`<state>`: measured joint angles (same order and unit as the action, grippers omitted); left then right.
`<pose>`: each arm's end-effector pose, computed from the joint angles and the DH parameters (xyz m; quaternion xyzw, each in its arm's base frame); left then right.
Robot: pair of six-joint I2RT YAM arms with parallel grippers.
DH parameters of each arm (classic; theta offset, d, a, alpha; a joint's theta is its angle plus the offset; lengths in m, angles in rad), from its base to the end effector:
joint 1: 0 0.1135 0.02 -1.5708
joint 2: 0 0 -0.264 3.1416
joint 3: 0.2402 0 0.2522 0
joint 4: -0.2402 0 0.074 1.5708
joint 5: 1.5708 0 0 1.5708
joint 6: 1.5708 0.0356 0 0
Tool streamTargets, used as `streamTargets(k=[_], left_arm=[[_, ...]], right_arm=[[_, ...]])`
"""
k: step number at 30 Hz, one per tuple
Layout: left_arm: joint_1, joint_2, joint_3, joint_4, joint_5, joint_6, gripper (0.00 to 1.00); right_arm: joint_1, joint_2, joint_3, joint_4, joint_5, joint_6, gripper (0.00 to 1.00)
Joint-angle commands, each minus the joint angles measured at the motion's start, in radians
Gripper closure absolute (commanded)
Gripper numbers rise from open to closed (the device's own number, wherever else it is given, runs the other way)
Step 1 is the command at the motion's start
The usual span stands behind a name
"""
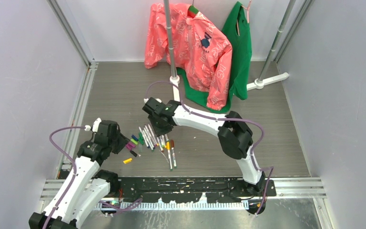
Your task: Open the pen caps
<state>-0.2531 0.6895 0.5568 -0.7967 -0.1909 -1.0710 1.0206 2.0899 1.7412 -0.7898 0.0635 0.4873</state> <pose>0.1297 -0.0266 0.2212 -0.4032 0.8549 -0.1216 0.3031 0.2359 0.3803 0.2160 -0.2507 0.9435 0.1241 0.1775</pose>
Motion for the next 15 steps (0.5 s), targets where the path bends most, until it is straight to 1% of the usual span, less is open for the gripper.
streamTargets(k=[1, 7, 15], left_arm=[[0.005, -0.034, 0.049, -0.017, -0.004, -0.011, 0.64], [0.004, -0.016, 0.104, -0.054, 0.036, 0.018, 0.64], [0.002, 0.028, 0.123, -0.018, 0.104, 0.038, 0.63]], right_arm=[[-0.003, -0.162, -0.059, 0.004, 0.058, 0.024, 0.67], [-0.001, -0.278, -0.221, 0.030, 0.100, 0.079, 0.66], [0.001, -0.434, -0.469, 0.086, 0.169, 0.165, 0.61]])
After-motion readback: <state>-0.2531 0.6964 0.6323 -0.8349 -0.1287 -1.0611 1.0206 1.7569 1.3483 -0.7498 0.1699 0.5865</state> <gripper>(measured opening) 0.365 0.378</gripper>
